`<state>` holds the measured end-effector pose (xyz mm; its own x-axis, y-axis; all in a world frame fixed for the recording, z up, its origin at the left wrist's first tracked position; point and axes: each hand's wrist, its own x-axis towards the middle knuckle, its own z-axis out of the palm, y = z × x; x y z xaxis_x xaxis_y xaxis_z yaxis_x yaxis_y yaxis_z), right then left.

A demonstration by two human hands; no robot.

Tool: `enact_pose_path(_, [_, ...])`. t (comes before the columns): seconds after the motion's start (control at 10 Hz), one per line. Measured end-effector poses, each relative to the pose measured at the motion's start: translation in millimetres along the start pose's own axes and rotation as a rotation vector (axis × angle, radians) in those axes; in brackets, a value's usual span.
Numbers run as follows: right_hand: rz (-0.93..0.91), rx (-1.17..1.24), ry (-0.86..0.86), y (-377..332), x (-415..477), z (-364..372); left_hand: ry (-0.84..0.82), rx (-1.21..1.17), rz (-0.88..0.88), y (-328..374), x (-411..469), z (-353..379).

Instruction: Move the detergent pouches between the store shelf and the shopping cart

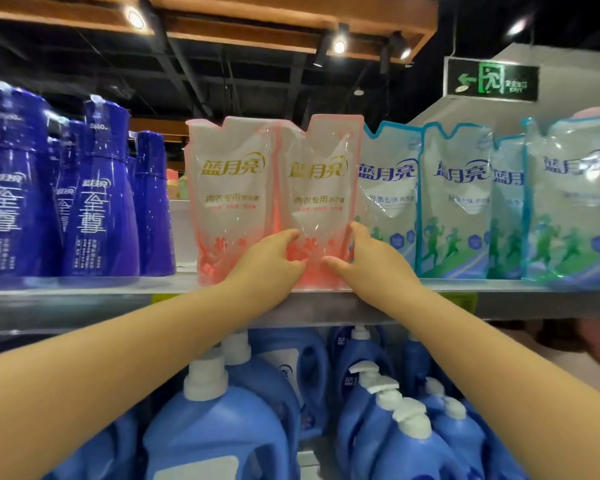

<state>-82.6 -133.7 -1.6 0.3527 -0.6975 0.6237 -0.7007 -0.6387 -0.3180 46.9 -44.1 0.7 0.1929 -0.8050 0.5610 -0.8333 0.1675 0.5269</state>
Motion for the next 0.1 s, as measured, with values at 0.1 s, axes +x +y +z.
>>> enact_pose_path(0.1, [-0.040,-0.099,0.116,-0.8,-10.9,-1.6,0.103,0.034,0.028,-4.6,-7.9,-3.0])
